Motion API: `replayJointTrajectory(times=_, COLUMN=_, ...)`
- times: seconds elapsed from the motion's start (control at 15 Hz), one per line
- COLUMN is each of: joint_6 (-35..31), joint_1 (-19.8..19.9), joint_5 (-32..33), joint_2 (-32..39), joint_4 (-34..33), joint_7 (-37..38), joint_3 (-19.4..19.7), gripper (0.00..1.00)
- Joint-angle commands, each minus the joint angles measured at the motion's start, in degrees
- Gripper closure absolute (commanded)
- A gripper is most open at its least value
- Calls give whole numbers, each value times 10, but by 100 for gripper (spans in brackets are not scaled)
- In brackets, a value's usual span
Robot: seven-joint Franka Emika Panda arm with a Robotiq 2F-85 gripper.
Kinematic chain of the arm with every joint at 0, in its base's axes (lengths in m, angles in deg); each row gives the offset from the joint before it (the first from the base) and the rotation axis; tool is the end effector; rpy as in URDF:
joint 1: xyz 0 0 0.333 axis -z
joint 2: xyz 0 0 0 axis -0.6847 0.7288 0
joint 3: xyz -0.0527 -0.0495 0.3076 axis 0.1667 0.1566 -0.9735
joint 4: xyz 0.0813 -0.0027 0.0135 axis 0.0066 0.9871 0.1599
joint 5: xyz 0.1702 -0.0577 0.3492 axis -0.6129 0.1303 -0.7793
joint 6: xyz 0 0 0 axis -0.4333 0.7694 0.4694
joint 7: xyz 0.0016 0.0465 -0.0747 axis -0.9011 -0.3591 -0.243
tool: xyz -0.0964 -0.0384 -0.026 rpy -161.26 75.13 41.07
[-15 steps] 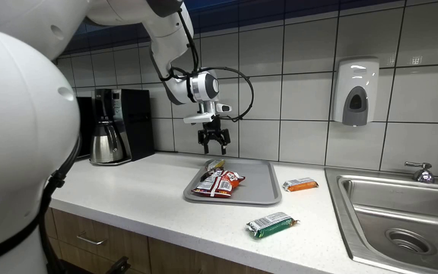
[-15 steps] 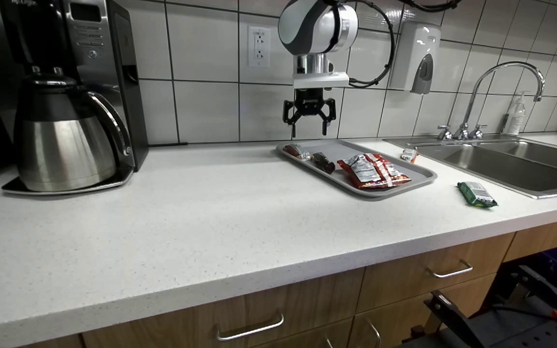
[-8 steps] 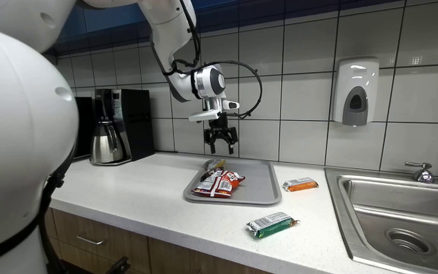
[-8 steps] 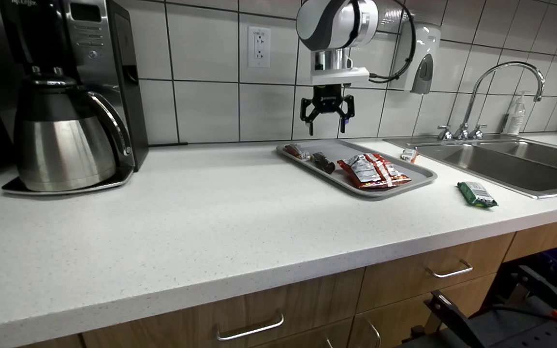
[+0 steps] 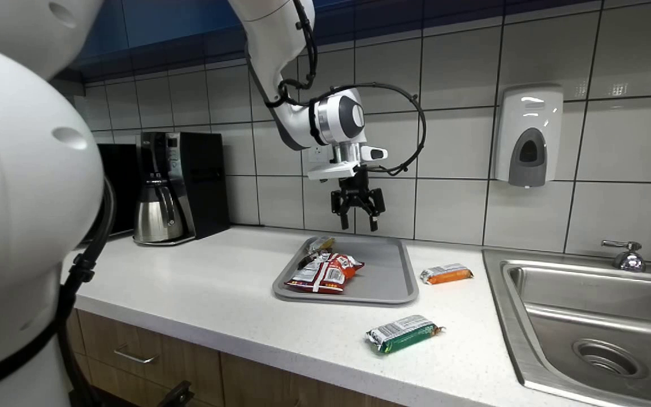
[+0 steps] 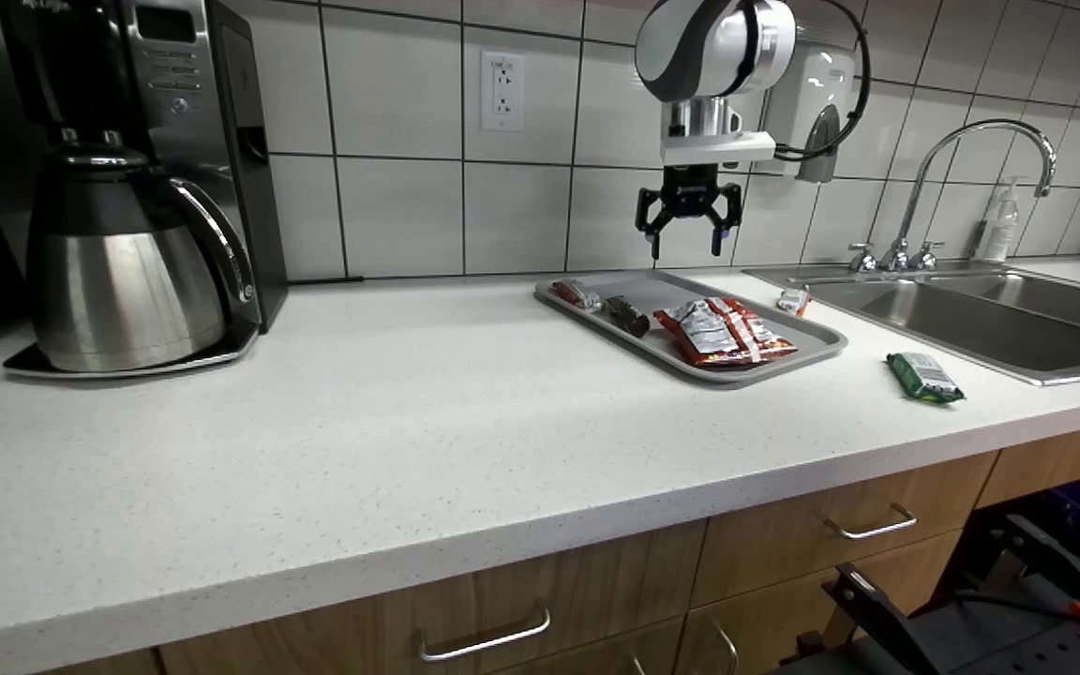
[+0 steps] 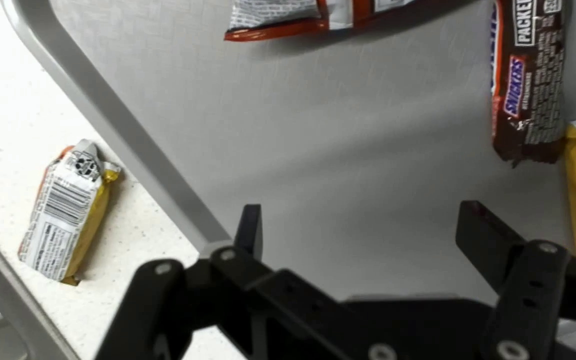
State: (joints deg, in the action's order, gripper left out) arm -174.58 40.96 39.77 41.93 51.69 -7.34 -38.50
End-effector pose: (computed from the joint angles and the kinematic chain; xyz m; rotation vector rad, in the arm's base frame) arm 0.6666 -0.0385 0.2964 2.9833 -0.4155 0.0458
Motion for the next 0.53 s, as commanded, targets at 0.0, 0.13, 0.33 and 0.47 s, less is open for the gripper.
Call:
replayJointTrajectory(times=0.0, joint_6=-24, joint_1=25, joint_5=-22, joint_2=-18, joint_4=21, joint_7=-10, joint_3=2, gripper=0)
replayJointTrajectory(times=0.13, joint_6=-32, joint_1=37, joint_5=-32, joint_2=-14, joint_4=17, joint_7=-4, joint_3=6, gripper=0)
replayJointTrajectory(times=0.33, joint_6=-44, joint_1=45, joint_5=-40, joint_2=-11, joint_4=13, joint_7=9, joint_3=17, gripper=0)
replayJointTrajectory(times=0.47, joint_6=-49, joint_1=50, joint_5=-45, joint_2=-9, joint_4=12, joint_7=16, joint_3=24, gripper=0)
